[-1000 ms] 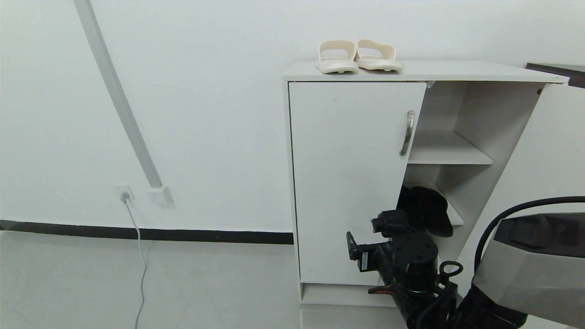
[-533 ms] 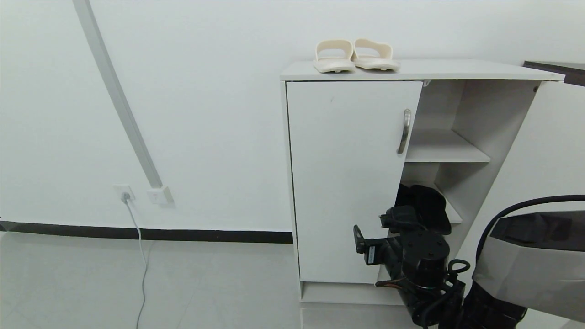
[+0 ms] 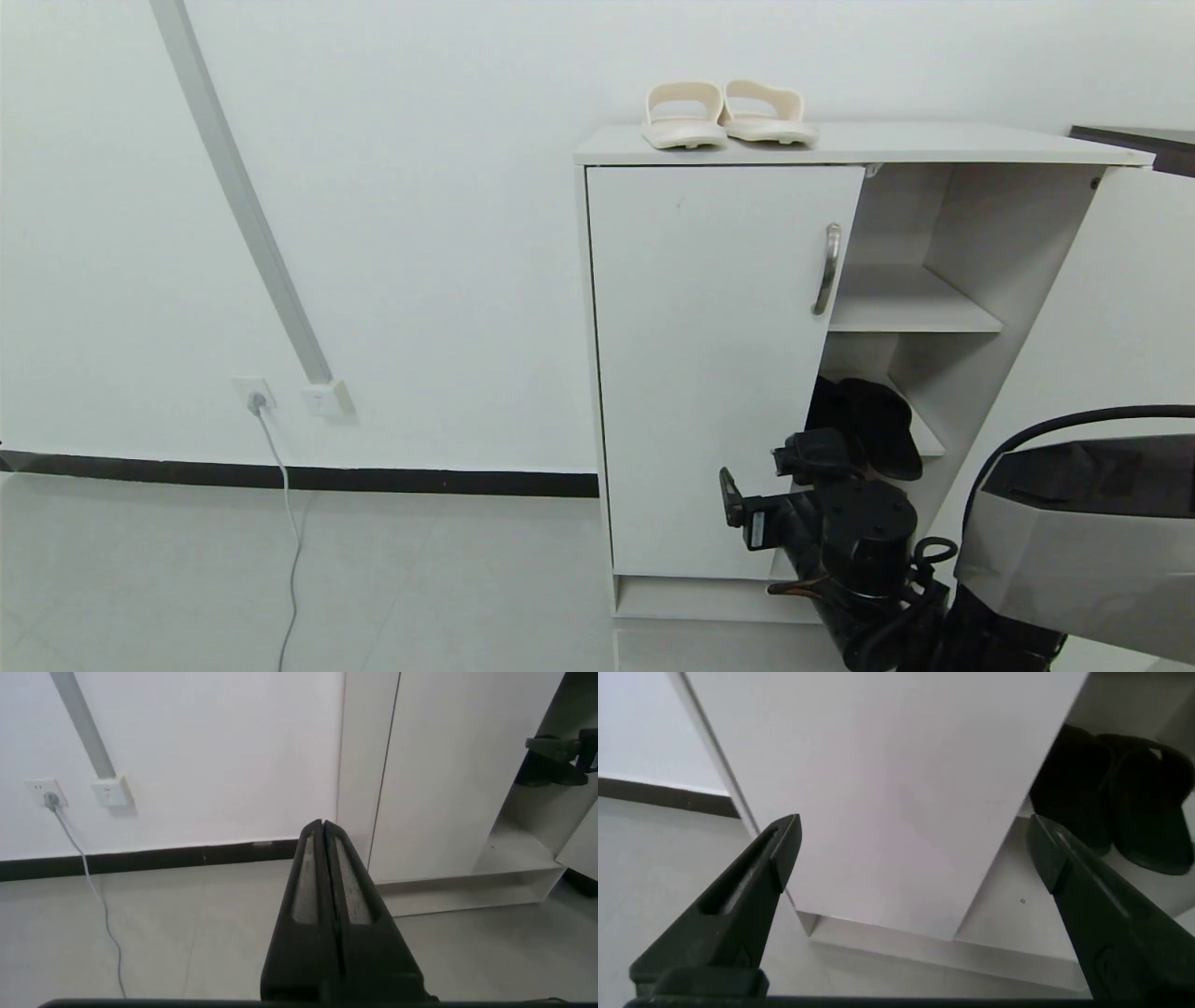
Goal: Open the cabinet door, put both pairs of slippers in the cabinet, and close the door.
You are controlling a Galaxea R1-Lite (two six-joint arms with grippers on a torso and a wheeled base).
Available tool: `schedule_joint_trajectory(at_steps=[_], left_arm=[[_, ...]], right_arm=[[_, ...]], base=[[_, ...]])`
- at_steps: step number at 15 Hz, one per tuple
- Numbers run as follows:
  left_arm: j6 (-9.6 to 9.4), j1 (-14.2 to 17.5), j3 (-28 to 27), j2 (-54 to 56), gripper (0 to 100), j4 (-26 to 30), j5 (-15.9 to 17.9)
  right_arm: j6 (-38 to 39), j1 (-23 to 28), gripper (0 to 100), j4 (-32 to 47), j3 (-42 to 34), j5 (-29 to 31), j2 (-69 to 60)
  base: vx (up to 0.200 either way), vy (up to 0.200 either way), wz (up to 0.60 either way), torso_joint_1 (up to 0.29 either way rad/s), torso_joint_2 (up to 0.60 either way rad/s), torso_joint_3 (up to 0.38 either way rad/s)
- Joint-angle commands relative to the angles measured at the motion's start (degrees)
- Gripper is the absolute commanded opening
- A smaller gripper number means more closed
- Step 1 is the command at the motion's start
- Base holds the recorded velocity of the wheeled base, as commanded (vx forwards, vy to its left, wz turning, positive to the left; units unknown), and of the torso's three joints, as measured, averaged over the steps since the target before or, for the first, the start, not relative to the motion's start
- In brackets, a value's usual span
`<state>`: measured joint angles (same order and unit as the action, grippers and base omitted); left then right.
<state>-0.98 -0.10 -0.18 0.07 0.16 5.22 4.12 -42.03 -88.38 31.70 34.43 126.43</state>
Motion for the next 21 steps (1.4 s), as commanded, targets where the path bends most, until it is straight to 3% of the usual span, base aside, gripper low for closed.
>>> schedule_joint_trajectory(at_steps=[1,6,21], left_arm=[[0.01,0.0,0.0,-0.1,0,0.0,0.0],[0.1,0.0,0.0,-0.1,0,0.0,0.0],[0.1,0.0,0.0,-0.1,0,-0.1,0.0]], right_arm=[[0.0,-0.1,100,0.1,-0.1,-0.1,0.3],[0.0,-0.2,100,0.1,-0.1,-0.1,0.4],[0.0,-0.3,100,0.1,-0.4,-0.1,0.6]], base=[[0.0,0.0,0.0,0.0,0.0,0.0],[0.0,0.0,0.0,0.005,-0.1,-0.139],[0.0,0.0,0.0,0.117,-0.46,-0.341]])
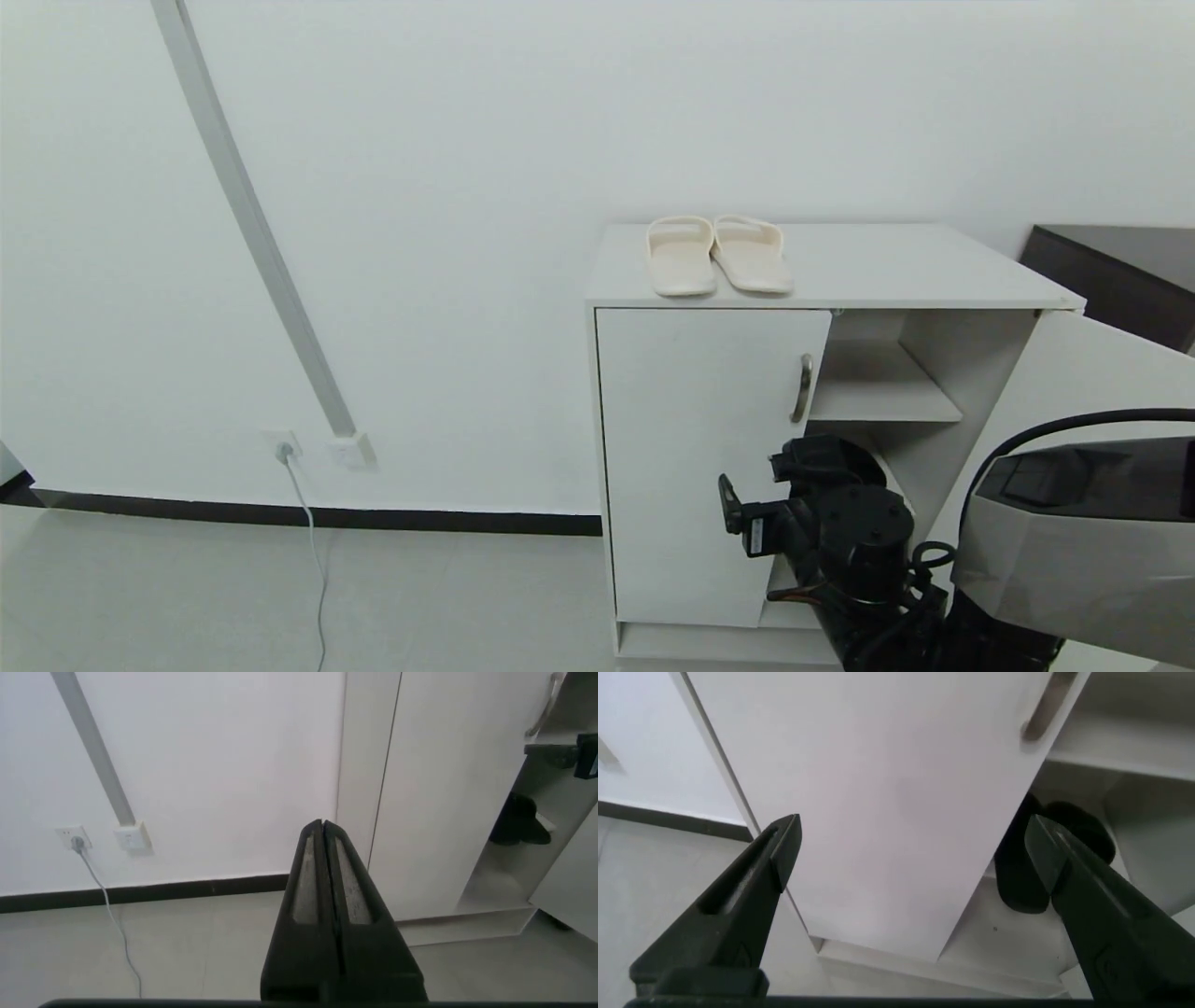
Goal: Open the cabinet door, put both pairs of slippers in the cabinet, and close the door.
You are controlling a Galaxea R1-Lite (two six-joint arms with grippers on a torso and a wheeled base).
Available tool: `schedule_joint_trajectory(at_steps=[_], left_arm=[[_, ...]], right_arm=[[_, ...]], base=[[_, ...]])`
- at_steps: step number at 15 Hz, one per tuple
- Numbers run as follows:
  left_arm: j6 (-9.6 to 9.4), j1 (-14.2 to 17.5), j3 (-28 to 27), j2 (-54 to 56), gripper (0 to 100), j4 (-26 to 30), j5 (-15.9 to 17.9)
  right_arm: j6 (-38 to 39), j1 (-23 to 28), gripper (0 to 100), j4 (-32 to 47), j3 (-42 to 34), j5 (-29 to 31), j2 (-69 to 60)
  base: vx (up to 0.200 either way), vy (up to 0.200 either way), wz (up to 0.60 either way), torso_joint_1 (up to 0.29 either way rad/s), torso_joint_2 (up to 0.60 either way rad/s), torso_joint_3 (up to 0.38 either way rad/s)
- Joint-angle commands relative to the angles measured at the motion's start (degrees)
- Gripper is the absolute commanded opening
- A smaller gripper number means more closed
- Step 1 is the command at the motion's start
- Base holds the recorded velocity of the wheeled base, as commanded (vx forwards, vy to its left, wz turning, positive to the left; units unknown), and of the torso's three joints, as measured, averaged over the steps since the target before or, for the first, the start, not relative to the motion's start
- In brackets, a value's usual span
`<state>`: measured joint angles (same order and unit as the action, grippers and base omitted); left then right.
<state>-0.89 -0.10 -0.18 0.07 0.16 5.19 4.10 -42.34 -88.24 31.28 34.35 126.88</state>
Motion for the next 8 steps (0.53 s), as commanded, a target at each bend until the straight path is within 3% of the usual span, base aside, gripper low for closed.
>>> schedule_joint_trajectory(at_steps=[1,8], left_arm=[[0.01,0.0,0.0,-0.1,0,0.0,0.0],[0.01,0.0,0.0,-0.1,0,0.0,0.0]], right_arm=[[-0.1,0.0,100,0.0,0.0,0.0,0.1],[-0.1,0.0,100,-0.1,-0.1,0.0,0.6]], base=[[0.0,0.0,0.0,0.183,-0.5,-0.315],[0.0,0.0,0.0,0.213,-0.52,-0.313]])
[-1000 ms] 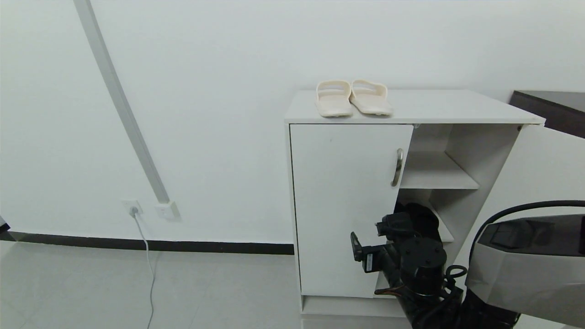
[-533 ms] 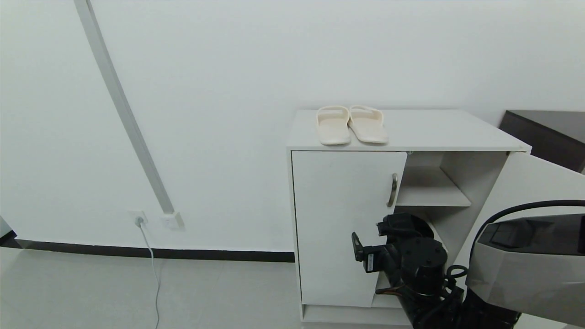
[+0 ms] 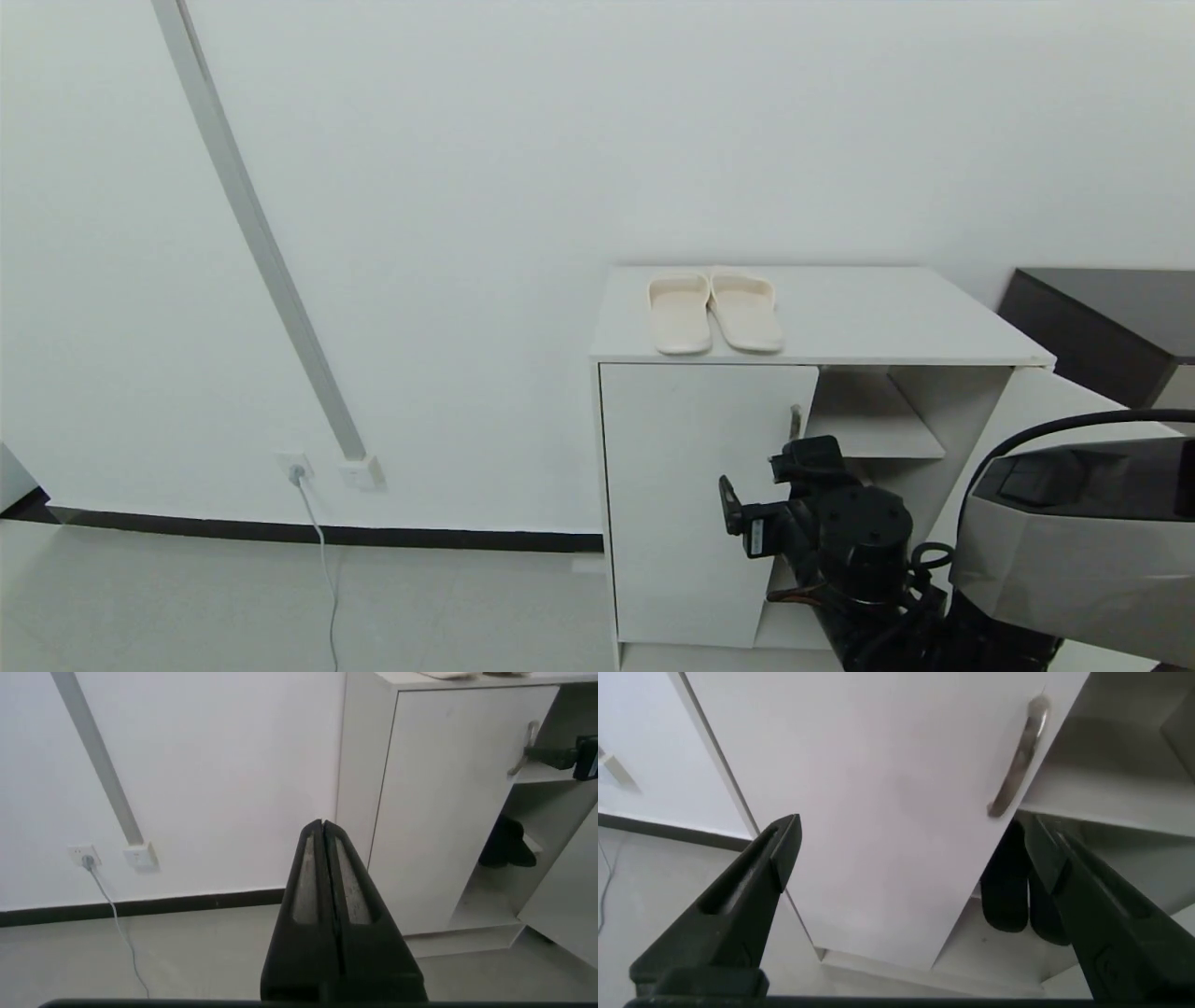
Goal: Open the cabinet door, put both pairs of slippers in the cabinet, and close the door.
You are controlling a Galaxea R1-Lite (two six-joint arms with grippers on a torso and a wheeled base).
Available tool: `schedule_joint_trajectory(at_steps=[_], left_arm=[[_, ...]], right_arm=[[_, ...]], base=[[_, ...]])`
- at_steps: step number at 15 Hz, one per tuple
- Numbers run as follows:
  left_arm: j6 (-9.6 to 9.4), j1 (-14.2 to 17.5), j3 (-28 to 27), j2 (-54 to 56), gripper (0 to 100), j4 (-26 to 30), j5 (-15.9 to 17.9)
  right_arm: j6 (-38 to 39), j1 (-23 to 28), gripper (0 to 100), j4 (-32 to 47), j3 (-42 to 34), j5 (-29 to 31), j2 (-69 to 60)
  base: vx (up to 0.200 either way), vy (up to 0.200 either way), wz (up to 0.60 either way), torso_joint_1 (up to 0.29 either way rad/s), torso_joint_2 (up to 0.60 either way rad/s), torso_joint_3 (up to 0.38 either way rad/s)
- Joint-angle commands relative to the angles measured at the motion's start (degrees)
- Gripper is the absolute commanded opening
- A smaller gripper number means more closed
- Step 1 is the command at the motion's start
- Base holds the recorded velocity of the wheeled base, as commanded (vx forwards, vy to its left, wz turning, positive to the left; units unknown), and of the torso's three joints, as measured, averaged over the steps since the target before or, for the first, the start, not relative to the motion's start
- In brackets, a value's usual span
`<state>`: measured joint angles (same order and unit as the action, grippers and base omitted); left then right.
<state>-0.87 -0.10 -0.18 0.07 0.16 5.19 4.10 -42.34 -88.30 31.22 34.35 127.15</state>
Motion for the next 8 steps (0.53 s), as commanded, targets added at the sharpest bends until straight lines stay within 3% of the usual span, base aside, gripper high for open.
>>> schedule_joint_trajectory(at_steps=[1,8], left_arm=[[-0.01,0.0,0.0,-0.1,0,0.0,0.0],[-0.01,0.0,0.0,-0.1,0,0.0,0.0]], right_arm=[[0.0,0.0,100,0.0,0.0,0.0,0.3],[-0.1,0.0,100,0.1,-0.1,0.0,0.4]], base=[[0.0,0.0,0.0,0.237,-0.55,-0.32],[0.0,0.0,0.0,0.25,-0.57,-0.315]])
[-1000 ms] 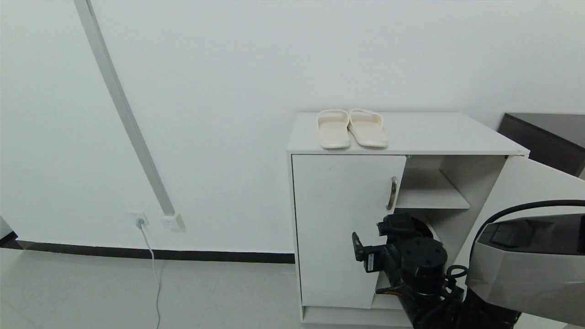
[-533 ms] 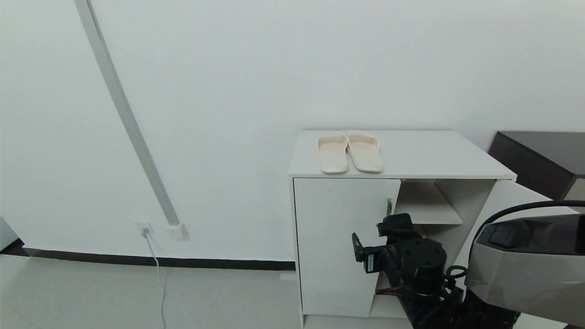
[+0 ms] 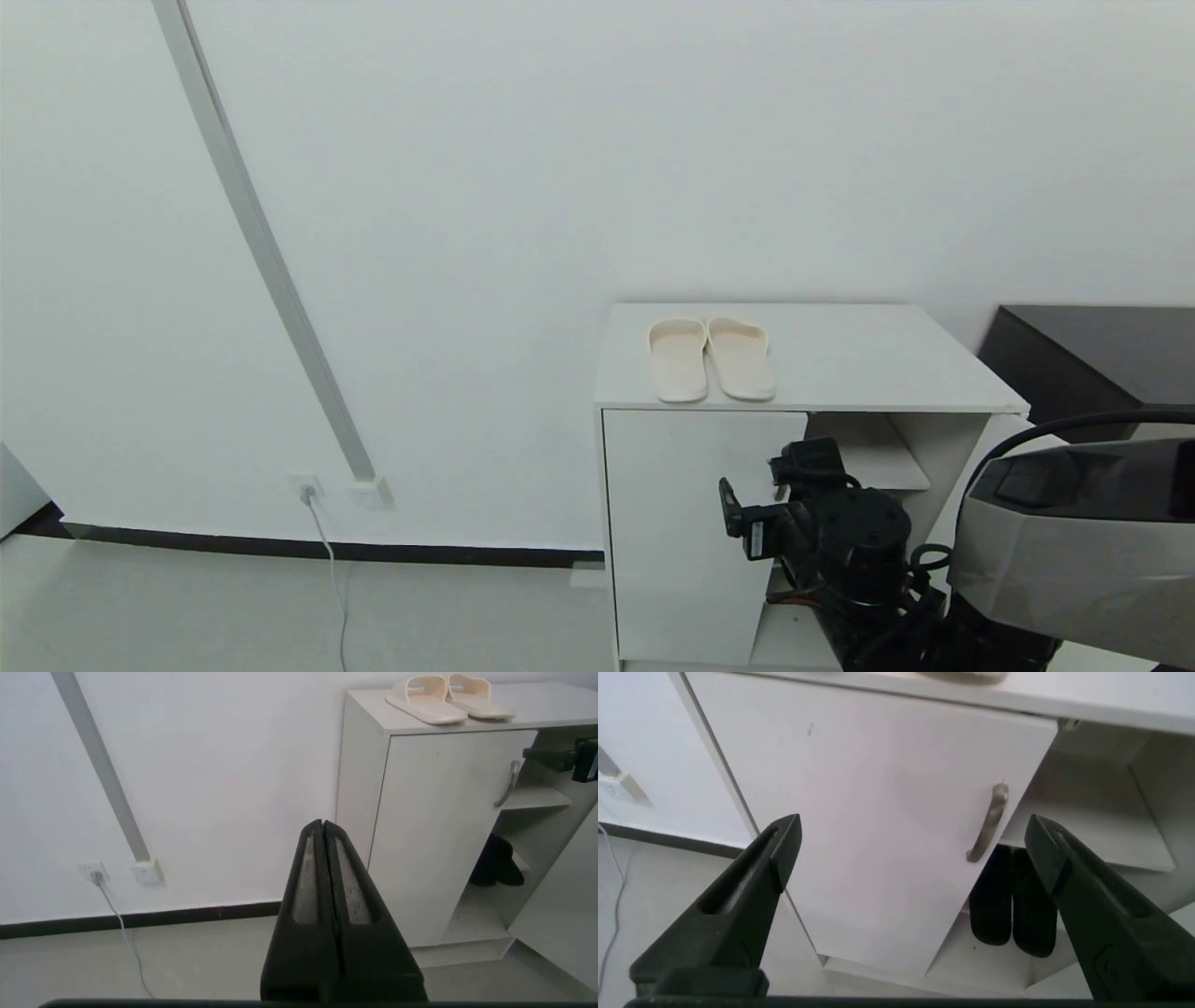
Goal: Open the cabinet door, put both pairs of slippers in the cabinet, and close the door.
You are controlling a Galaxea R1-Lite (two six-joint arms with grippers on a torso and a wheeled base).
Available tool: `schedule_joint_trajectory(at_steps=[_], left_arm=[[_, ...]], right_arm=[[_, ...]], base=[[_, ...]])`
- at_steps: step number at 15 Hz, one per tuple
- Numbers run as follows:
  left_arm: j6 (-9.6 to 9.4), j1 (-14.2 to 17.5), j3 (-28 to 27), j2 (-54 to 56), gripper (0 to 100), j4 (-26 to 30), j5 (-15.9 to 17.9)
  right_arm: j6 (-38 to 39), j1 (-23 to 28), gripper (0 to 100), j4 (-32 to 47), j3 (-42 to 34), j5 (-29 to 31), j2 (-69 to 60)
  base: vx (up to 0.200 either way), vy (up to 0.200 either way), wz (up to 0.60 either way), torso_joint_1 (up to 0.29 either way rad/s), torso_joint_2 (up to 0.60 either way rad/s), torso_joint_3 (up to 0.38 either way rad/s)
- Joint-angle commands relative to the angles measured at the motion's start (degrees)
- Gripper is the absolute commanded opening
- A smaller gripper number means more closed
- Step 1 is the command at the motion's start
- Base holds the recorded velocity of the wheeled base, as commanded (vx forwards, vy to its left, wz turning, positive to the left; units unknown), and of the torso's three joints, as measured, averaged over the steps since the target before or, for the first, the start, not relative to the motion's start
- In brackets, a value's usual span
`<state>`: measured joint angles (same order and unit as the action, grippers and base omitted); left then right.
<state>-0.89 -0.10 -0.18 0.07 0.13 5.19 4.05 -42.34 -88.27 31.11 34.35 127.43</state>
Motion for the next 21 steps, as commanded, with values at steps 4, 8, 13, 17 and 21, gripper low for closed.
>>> schedule_joint_trajectory(at_steps=[4,8,13,17,21], left_arm=[[-0.08,0.0,0.0,-0.1,0,0.0,0.0],[-0.08,0.0,0.0,-0.1,0,0.0,0.0],[-0.34,0.0,0.0,-0.1,0,0.0,0.0],[-0.25,0.0,0.0,-0.1,0,0.0,0.0],[-0.34,0.0,0.0,-0.1,0,0.0,0.1]], right_arm=[[-2.2,0.0,100,-1.7,-1.9,-0.9,0.8],[-4.9,1.7,100,1.3,4.0,-2.6,-0.6],[2.3,3.3,100,34.5,21.4,-2.6,-12.7],[10.5,0.2,100,62.0,35.4,-2.4,-19.2],[10.8,-1.5,100,63.3,36.1,-1.7,-19.1]], base=[[0.0,0.0,0.0,0.132,-0.29,-0.154],[0.0,0.0,0.0,0.0,0.0,0.0],[0.0,0.0,0.0,0.0,0.0,0.0],[0.0,0.0,0.0,0.0,0.0,0.0],[0.0,0.0,0.0,0.0,0.0,0.0]])
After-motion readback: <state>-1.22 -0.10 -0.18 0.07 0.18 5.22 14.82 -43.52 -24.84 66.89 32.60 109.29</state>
